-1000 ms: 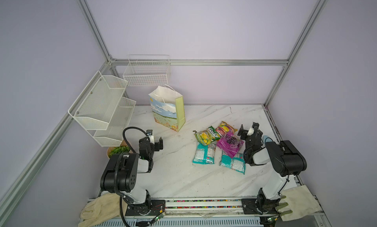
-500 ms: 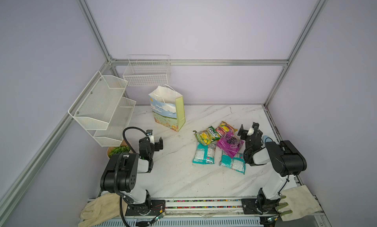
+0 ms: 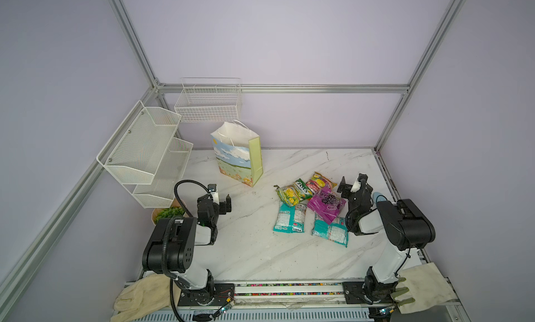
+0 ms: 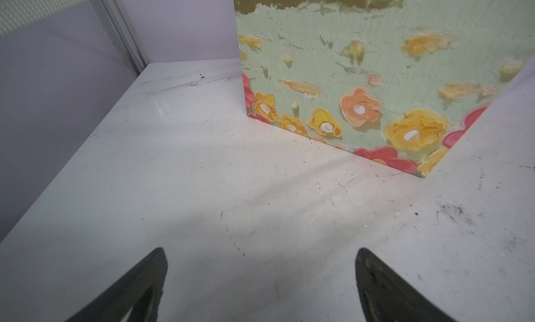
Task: Place the snacks into the paper bag
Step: Pick up the paper bag from the top-left of the table.
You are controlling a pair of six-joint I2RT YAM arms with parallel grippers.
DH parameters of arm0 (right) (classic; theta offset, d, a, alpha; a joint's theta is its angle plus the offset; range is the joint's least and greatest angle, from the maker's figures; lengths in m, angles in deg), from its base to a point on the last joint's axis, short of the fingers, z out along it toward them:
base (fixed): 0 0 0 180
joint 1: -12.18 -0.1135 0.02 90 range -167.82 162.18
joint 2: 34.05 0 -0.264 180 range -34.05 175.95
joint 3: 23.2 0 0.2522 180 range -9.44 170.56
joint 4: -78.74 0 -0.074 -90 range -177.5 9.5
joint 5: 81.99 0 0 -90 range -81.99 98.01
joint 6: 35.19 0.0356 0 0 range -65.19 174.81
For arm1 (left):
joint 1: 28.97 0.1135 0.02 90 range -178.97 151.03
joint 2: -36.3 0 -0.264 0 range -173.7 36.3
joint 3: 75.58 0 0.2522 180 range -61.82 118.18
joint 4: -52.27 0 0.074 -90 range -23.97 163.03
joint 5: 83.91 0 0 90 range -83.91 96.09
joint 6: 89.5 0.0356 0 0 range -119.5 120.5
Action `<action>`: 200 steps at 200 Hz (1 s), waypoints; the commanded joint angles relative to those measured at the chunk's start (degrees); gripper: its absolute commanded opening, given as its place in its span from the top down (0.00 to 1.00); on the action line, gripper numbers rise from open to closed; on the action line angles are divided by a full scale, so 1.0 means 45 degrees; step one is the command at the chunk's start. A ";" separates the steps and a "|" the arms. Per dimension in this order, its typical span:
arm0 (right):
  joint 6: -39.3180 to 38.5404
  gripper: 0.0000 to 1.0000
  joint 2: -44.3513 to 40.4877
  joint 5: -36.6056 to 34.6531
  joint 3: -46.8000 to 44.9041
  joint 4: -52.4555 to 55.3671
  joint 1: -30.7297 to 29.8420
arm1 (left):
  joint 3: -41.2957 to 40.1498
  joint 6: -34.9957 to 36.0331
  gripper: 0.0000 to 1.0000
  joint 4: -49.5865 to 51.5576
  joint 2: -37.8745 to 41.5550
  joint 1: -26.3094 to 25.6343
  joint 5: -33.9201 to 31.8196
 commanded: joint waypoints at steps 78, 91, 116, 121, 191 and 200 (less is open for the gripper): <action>0.0031 0.03 -0.0106 -0.0109 0.0006 -0.0140 -0.0032 | 0.0415 -0.0111 0.00 -0.0623 0.0259 0.0068 0.0166; 0.0019 0.03 -0.0102 -0.0109 -0.0008 -0.0148 -0.0028 | 0.0428 -0.0119 0.00 -0.0630 0.0232 0.0053 0.0162; 0.0027 0.03 -0.0111 -0.0109 -0.0007 -0.0149 -0.0034 | 0.0428 -0.0110 0.00 -0.0630 0.0241 0.0058 0.0177; 0.0030 0.03 -0.0104 -0.0103 0.0000 -0.0152 -0.0033 | 0.0434 -0.0106 0.00 -0.0625 0.0240 0.0073 0.0164; 0.0015 0.03 -0.0116 -0.0099 -0.0002 -0.0145 -0.0034 | 0.0434 -0.0109 0.00 -0.0602 0.0260 0.0060 0.0173; 0.0034 0.03 -0.0113 -0.0109 -0.0012 -0.0149 -0.0034 | 0.0479 -0.0114 0.00 -0.0454 0.0286 0.0058 0.0179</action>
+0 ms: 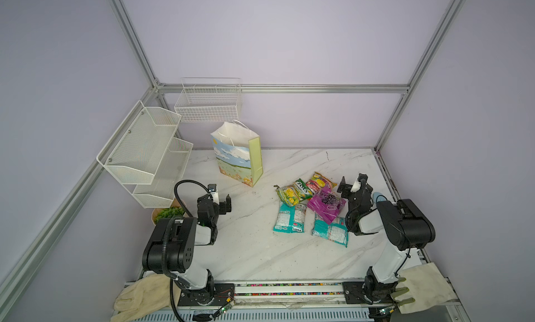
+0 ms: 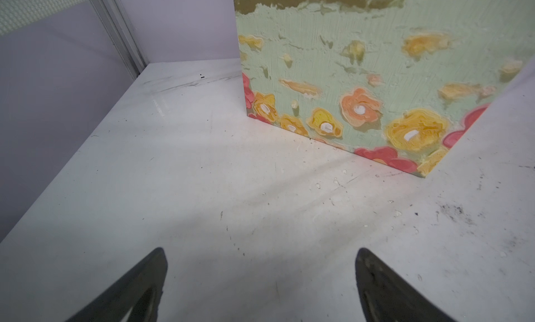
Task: Place the snacks into the paper bag
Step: Pick up the paper bag from the top-left of the table.
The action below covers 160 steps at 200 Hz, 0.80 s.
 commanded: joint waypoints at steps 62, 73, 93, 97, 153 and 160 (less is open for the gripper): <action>0.0014 0.03 -0.0104 -0.0109 -0.0008 -0.0149 -0.0035 | 0.0764 -0.0295 0.00 0.0522 0.0552 0.0059 0.0096; 0.0015 0.03 -0.0102 -0.0109 0.0003 -0.0152 -0.0032 | 0.0761 -0.0295 0.00 0.0496 0.0535 0.0062 0.0070; 0.0025 0.03 -0.0104 -0.0099 0.0004 -0.0151 -0.0035 | 0.0572 -0.0630 0.00 -0.0118 0.0399 0.0058 -0.0944; 0.0012 0.03 -0.0117 -0.0100 0.0000 -0.0152 -0.0035 | 0.0531 -0.0523 0.00 -0.0258 0.0357 0.0058 -0.0900; 0.0022 0.03 -0.0117 -0.0095 -0.0011 -0.0152 -0.0033 | 0.0510 -0.0566 0.00 0.1928 0.3341 -0.0305 -0.2916; 0.0004 0.03 -0.0112 -0.0099 0.0000 -0.0143 -0.0035 | 0.1213 -0.0487 0.00 0.3965 0.4115 -0.0340 -0.2947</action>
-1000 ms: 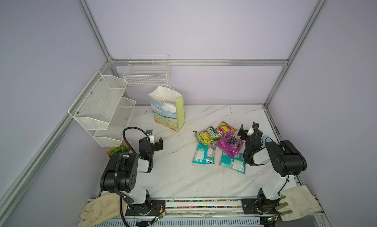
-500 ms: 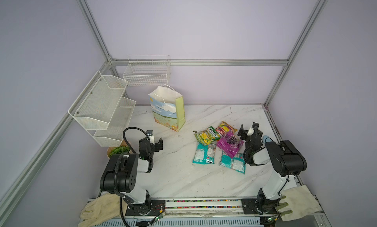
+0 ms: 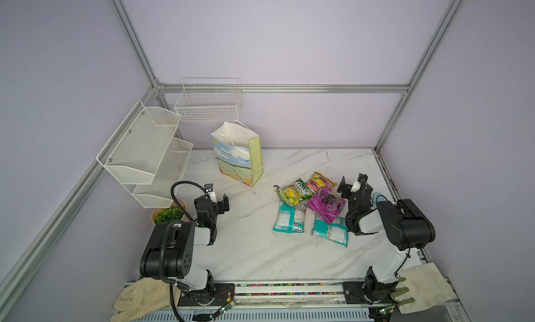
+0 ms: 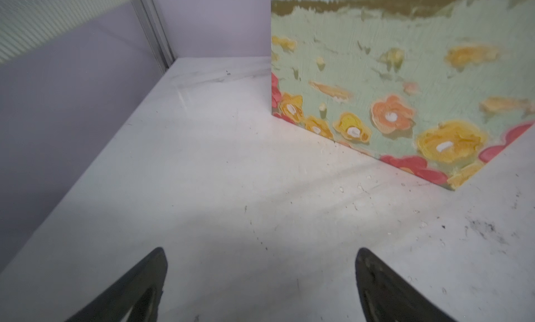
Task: Place the snacks into the paper bag
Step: Pick up the paper bag from the top-left of the table.
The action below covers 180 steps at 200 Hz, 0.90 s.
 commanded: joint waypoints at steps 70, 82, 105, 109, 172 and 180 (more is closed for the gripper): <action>0.0020 0.03 -0.0102 -0.0104 -0.0003 -0.0152 -0.0035 | 0.6256 -0.4273 0.00 1.4365 0.4535 -0.0259 -0.1539; 0.0027 0.03 -0.0107 -0.0104 -0.0003 -0.0140 -0.0034 | 0.6625 -0.4277 0.00 1.5034 0.4674 -0.0243 -0.0400; 0.0031 0.03 -0.0102 -0.0100 -0.0004 -0.0147 -0.0031 | 0.6786 -0.4813 0.00 1.5494 0.5557 -0.0267 0.0586; 0.0030 0.03 -0.0118 -0.0104 -0.0006 -0.0133 -0.0034 | 0.6736 -0.4910 0.00 1.5490 0.5778 -0.0278 0.0730; 0.0021 0.03 -0.0111 -0.0104 -0.0003 -0.0142 -0.0025 | 0.7702 -0.6693 0.00 1.5859 0.6461 -0.0374 0.2642; 0.0019 0.03 -0.0107 -0.0104 -0.0006 -0.0140 -0.0034 | 0.8109 -0.6762 0.00 1.6096 0.6295 -0.0395 0.2732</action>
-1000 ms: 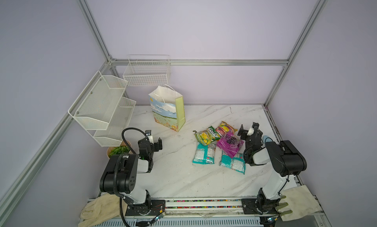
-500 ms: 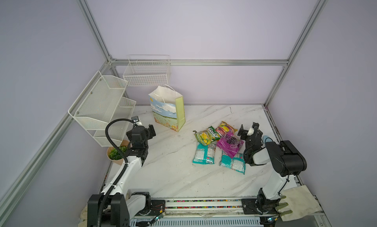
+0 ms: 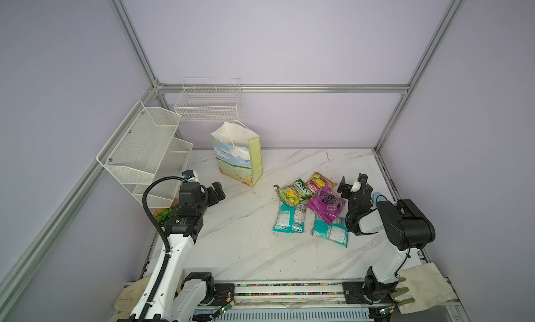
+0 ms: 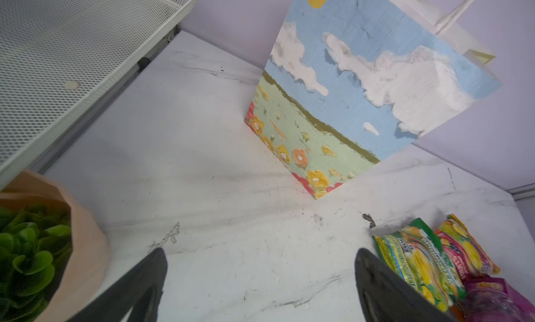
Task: Place the snacks into the paper bag
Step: Pick up the paper bag from the top-left of the table.
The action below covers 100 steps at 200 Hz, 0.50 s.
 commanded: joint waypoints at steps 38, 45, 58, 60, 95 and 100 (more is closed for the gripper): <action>0.0032 0.03 -0.0101 -0.0114 0.0005 -0.0151 -0.0035 | 0.3235 -0.1201 0.01 0.0762 -0.0670 -0.0154 0.1485; 0.0032 0.03 -0.0112 -0.0104 0.0007 -0.0147 -0.0034 | 0.3469 -0.1278 0.01 0.0767 -0.0764 -0.0158 0.1555; 0.0022 0.03 -0.0101 -0.0094 0.0005 -0.0146 -0.0036 | 0.3949 -0.1515 0.01 0.0766 -0.1087 -0.0178 0.1663; 0.0006 0.03 -0.0101 -0.0102 0.0007 -0.0151 -0.0035 | 0.4020 -0.1570 0.01 0.0762 -0.1154 -0.0178 0.1668; -0.0077 0.03 -0.0196 0.0043 -0.0020 -0.0288 -0.0033 | 0.5048 -0.2631 0.01 0.0652 -0.2303 -0.0207 0.1905; -0.0254 0.03 -0.0503 0.0289 0.0027 -0.0106 -0.0059 | 0.5186 -0.2802 0.01 0.0617 -0.2446 -0.0227 0.1982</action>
